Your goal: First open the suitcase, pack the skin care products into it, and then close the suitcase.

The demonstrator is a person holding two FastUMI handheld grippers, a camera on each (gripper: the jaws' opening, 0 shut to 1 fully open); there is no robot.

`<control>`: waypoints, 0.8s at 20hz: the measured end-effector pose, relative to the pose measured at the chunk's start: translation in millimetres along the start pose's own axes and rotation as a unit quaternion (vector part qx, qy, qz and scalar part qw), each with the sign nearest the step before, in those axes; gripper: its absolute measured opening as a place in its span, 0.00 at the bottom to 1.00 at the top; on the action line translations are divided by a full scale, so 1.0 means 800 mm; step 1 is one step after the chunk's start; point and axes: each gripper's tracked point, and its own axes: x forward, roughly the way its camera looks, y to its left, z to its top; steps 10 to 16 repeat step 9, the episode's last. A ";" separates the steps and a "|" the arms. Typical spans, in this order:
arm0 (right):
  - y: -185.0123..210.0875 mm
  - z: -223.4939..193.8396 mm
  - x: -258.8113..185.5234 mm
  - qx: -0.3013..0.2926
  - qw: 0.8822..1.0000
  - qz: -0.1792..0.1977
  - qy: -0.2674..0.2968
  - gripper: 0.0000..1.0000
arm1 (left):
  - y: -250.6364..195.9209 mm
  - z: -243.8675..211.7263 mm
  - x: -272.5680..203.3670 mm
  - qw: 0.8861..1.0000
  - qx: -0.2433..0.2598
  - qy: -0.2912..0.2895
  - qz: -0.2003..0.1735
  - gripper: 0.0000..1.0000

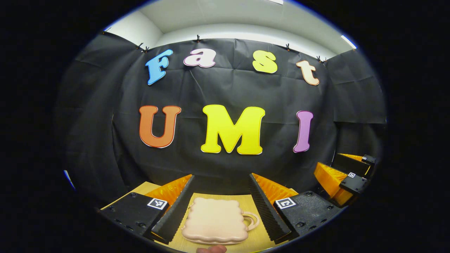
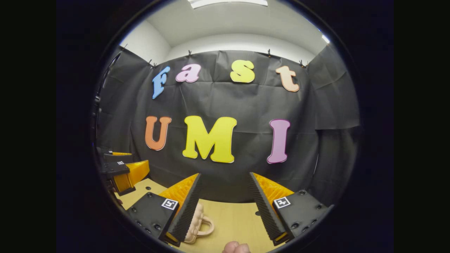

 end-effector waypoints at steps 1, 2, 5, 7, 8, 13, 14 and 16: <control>0.002 0.003 -0.001 -0.002 1.000 -0.004 -0.005 0.80 | 0.004 0.003 0.000 1.000 0.000 -0.002 0.000 0.95; 0.005 0.004 -0.001 -0.003 1.000 -0.007 -0.010 0.80 | 0.010 0.001 0.000 1.000 0.001 -0.003 0.003 0.95; 0.010 0.002 0.003 -0.002 1.000 -0.010 -0.016 0.80 | 0.016 -0.005 0.001 1.000 -0.002 0.002 0.002 0.95; 0.012 -0.002 0.006 0.001 1.000 -0.011 -0.011 0.80 | 0.015 -0.006 0.003 1.000 -0.001 0.005 0.000 0.95; 0.013 -0.004 0.008 0.003 1.000 -0.010 -0.008 0.80 | 0.013 -0.008 0.007 1.000 0.000 0.005 -0.002 0.95; 0.014 -0.008 0.011 0.002 1.000 -0.008 -0.003 0.80 | 0.012 -0.010 0.008 1.000 0.003 0.007 -0.002 0.95; 0.014 -0.008 0.011 0.002 1.000 -0.008 -0.003 0.80 | 0.012 -0.010 0.008 1.000 0.003 0.007 -0.002 0.95; 0.014 -0.008 0.011 0.002 1.000 -0.008 -0.003 0.80 | 0.012 -0.010 0.008 1.000 0.003 0.007 -0.002 0.95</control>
